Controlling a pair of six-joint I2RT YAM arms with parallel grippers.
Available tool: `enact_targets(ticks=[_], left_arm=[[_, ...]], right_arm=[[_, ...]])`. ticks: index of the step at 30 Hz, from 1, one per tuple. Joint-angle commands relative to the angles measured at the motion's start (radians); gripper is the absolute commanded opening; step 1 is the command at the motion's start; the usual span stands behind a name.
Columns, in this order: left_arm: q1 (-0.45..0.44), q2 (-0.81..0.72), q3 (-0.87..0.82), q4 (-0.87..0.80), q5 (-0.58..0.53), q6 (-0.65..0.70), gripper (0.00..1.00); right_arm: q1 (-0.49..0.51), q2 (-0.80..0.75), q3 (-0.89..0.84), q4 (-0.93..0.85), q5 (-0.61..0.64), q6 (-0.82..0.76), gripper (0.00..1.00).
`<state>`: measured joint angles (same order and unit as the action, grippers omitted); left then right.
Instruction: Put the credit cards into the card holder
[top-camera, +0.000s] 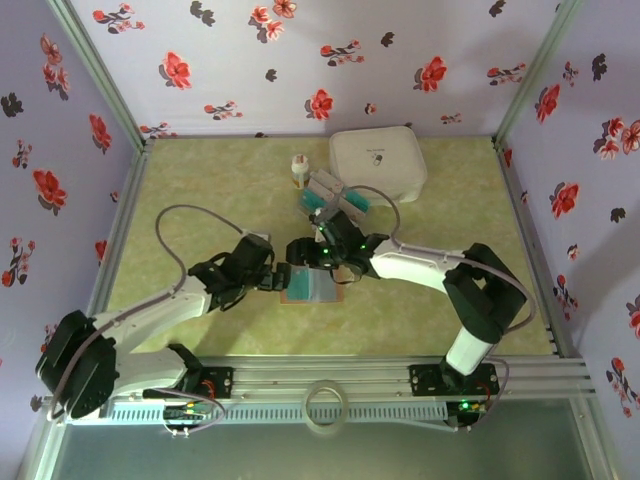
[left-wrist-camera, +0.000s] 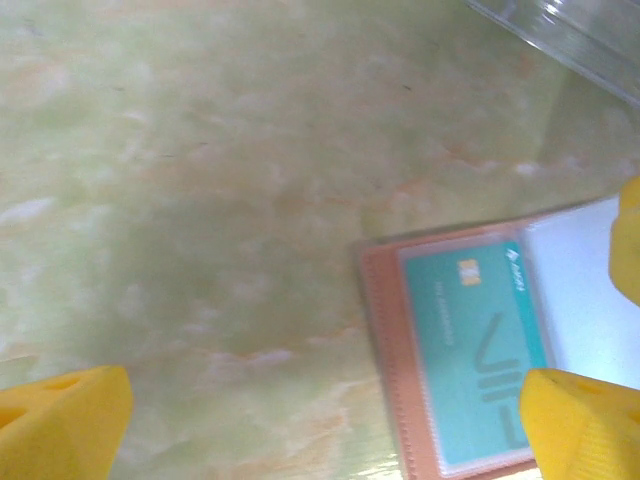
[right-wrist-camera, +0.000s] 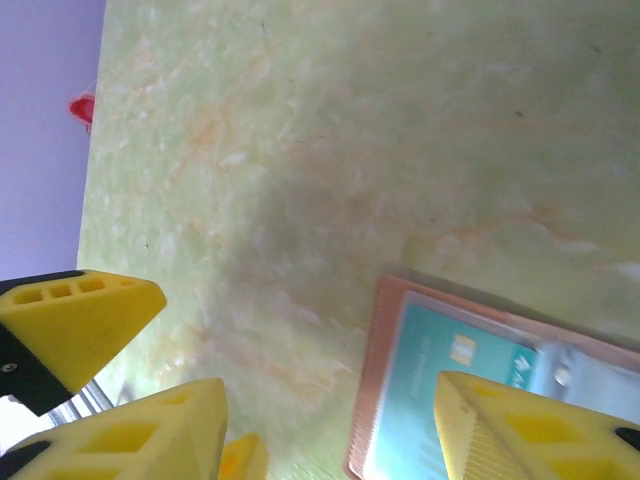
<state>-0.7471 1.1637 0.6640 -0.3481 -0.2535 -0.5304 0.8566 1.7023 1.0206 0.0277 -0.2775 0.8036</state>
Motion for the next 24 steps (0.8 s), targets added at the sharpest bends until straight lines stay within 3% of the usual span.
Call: enact_targets(ticks=[1,9,16,24], left_arm=[[0.042,-0.049,-0.01,0.028,-0.036,-0.006,1.0],[0.057,-0.075,-0.051,0.035,-0.019,-0.008,1.0],[0.057,-0.057,-0.057,0.058,0.014,-0.006,1.0],[0.032,0.023,-0.012,0.079,0.049,-0.003,1.0]], right_arm=[[0.041,0.083,0.025,-0.053,-0.014,0.006,0.57],[0.059,0.176,0.09,-0.022,-0.023,0.029,0.54],[0.02,0.03,-0.001,-0.098,0.064,-0.014,0.54],[-0.107,-0.102,-0.156,-0.125,0.047,-0.043,0.53]])
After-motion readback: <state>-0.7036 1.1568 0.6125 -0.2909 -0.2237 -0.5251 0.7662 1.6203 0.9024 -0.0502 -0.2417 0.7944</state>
